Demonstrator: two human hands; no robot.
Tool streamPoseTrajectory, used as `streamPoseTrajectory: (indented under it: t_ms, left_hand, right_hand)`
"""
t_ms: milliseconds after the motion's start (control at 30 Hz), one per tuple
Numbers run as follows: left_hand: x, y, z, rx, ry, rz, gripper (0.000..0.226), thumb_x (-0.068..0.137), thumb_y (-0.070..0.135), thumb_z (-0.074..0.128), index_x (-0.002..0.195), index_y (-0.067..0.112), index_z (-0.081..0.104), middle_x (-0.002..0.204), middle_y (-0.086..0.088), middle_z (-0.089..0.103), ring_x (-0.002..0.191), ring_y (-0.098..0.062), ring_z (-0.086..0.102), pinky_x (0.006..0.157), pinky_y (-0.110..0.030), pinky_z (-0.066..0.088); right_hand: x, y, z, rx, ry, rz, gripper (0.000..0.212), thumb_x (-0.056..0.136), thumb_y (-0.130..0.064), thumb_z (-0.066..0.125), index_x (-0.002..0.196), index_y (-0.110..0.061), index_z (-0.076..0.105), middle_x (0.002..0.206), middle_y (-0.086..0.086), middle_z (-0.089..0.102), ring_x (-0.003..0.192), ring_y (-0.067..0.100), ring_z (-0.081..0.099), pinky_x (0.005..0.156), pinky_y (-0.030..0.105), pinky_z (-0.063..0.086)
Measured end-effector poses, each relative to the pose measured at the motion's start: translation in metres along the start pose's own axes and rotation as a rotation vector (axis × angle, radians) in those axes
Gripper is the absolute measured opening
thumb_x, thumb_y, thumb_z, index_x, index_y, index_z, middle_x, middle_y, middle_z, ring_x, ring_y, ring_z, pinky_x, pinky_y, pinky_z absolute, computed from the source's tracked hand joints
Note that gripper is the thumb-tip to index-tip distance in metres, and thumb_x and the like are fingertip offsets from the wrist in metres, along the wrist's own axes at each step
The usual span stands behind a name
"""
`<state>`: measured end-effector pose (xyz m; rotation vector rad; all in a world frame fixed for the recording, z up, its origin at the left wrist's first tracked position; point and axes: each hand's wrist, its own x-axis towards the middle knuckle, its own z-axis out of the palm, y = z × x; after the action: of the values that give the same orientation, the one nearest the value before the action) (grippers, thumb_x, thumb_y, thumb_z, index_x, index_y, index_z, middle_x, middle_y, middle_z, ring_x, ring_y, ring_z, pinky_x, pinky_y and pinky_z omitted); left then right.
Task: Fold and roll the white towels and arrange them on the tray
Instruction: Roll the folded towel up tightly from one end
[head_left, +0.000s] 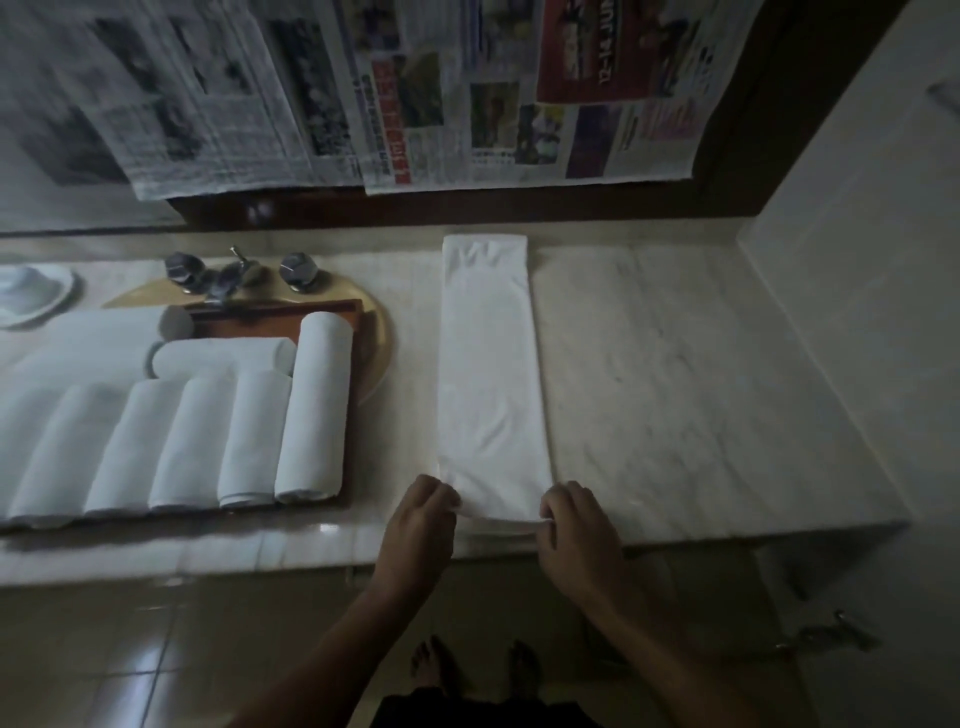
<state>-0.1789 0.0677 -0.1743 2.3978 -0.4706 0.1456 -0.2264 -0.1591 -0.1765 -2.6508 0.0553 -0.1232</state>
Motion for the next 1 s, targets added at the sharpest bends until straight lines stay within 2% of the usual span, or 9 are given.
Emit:
streamPoseTrajectory:
  t_ms: [133,233,333,433,633,733,833,900,1000]
  left_hand:
    - [-0.019,-0.014,0.015,0.081,-0.096,-0.051,0.014,0.087,0.023,0.061,0.091,0.016,0.073,0.089,0.001,0.064,0.080,-0.024,0.063,0.063,-0.039,0.055]
    - [-0.016,-0.012,0.017,0.047,-0.090,-0.173,0.015,0.083,0.011,0.078,0.095,0.020,0.076,0.092,0.006,0.065,0.089,-0.022,0.063,0.071,-0.036,0.054]
    - [-0.009,-0.010,0.020,0.027,-0.082,-0.244,0.020,0.083,0.009,0.079,0.098,0.022,0.076,0.092,0.008,0.060,0.091,-0.021,0.058,0.074,-0.034,0.049]
    - [-0.005,-0.010,0.025,-0.007,-0.062,-0.313,0.020,0.083,0.015,0.079,0.099,0.027,0.075,0.094,0.011,0.057,0.091,-0.017,0.057,0.074,-0.029,0.046]
    - [-0.011,-0.015,0.028,0.021,-0.099,-0.235,0.013,0.083,0.014,0.079,0.092,0.024,0.077,0.091,0.008,0.058,0.081,-0.016,0.060,0.066,-0.029,0.049]
    - [-0.012,-0.014,0.027,0.061,-0.099,-0.173,0.011,0.084,0.017,0.075,0.094,0.022,0.077,0.090,0.004,0.059,0.080,-0.020,0.060,0.063,-0.036,0.053]
    - [-0.013,-0.008,0.026,0.131,-0.128,-0.104,0.017,0.074,0.018,0.072,0.091,0.018,0.076,0.087,0.000,0.060,0.074,-0.025,0.060,0.058,-0.037,0.052]
    - [-0.013,-0.006,0.025,0.158,-0.183,-0.100,0.022,0.073,0.018,0.072,0.095,0.020,0.075,0.090,0.000,0.059,0.077,-0.026,0.059,0.061,-0.037,0.051]
    - [-0.013,-0.005,0.015,0.191,-0.235,-0.099,0.032,0.079,0.029,0.059,0.109,0.028,0.071,0.108,0.006,0.056,0.095,-0.017,0.054,0.078,-0.032,0.048]
  right_hand:
    - [-0.022,0.015,0.009,-0.129,-0.086,-0.031,0.016,0.077,-0.015,0.059,0.081,-0.024,0.046,0.088,-0.001,0.048,0.078,0.026,0.052,0.062,0.039,0.043]
    - [-0.017,0.012,0.009,-0.125,-0.139,-0.043,0.019,0.076,-0.021,0.055,0.093,-0.026,0.052,0.099,-0.002,0.051,0.089,0.024,0.051,0.071,0.042,0.047]
    - [-0.007,0.005,0.010,-0.112,-0.150,-0.076,0.033,0.076,-0.026,0.054,0.109,-0.027,0.055,0.109,-0.002,0.053,0.097,0.023,0.049,0.077,0.042,0.048]
    - [0.001,0.008,0.012,-0.080,-0.133,-0.100,0.020,0.082,-0.022,0.058,0.102,-0.025,0.055,0.101,-0.002,0.054,0.091,0.023,0.051,0.071,0.039,0.047]
    - [0.010,0.028,0.015,-0.087,-0.074,-0.135,0.024,0.075,-0.003,0.061,0.087,-0.024,0.054,0.091,-0.004,0.051,0.080,0.021,0.052,0.061,0.038,0.048]
    - [0.002,0.029,0.013,-0.079,-0.005,-0.181,0.017,0.072,-0.008,0.047,0.080,-0.022,0.051,0.086,-0.001,0.048,0.075,0.025,0.049,0.059,0.041,0.041]
    - [-0.009,0.024,0.016,-0.132,-0.052,-0.103,0.013,0.072,-0.013,0.045,0.080,-0.023,0.049,0.088,-0.001,0.046,0.077,0.028,0.049,0.062,0.041,0.039]
    - [-0.009,0.018,0.013,-0.166,-0.091,-0.029,0.015,0.068,-0.018,0.047,0.081,-0.026,0.049,0.091,-0.002,0.047,0.082,0.027,0.049,0.067,0.041,0.040]
    - [0.001,0.005,0.000,-0.080,-0.032,0.018,0.022,0.069,-0.027,0.052,0.091,-0.028,0.056,0.104,-0.006,0.053,0.098,0.022,0.051,0.082,0.043,0.043]
